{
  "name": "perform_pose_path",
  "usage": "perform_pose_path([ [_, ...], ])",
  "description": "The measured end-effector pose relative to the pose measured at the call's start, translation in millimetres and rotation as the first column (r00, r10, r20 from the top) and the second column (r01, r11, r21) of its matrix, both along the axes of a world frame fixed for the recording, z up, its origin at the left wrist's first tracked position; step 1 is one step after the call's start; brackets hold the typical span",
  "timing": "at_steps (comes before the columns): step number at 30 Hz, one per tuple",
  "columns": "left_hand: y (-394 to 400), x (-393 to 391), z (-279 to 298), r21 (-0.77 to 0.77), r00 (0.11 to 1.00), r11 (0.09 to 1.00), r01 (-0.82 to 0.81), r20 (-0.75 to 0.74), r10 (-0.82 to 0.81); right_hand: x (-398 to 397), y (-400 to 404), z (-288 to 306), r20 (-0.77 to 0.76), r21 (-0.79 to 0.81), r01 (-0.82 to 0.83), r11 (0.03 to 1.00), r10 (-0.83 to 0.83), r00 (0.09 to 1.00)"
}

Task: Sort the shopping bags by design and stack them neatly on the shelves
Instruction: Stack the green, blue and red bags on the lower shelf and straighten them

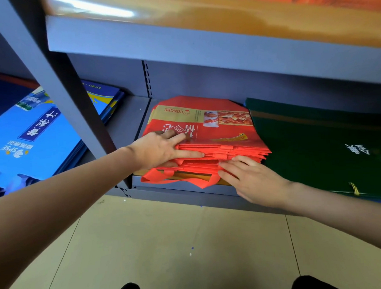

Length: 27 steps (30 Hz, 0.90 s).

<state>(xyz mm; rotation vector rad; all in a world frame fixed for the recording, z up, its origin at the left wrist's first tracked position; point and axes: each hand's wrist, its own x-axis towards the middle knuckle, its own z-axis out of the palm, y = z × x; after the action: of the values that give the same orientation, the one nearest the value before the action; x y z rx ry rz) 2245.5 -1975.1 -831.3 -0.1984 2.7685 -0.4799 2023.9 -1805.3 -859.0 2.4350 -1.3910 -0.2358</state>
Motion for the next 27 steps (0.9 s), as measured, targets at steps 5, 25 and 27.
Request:
perform_pose_path([
  [5,-3.0,4.9,-12.3,-0.036,0.998,0.998,0.042,-0.036,-0.043,1.0,-9.9,17.6,0.051,-0.151,-0.156,0.976,0.165,0.985],
  [25,-6.3,11.4,-39.6,-0.043,0.908,0.989,0.138,-0.395,-0.144,3.9,-36.9,13.8,0.271,0.415,0.339,0.844,-0.471,0.84],
  [27,-7.7,8.5,-35.7,0.017,0.9,0.994,0.11,-0.426,-0.093,2.0,-37.4,18.2,0.303,0.411,0.332,0.849,-0.471,0.828],
])
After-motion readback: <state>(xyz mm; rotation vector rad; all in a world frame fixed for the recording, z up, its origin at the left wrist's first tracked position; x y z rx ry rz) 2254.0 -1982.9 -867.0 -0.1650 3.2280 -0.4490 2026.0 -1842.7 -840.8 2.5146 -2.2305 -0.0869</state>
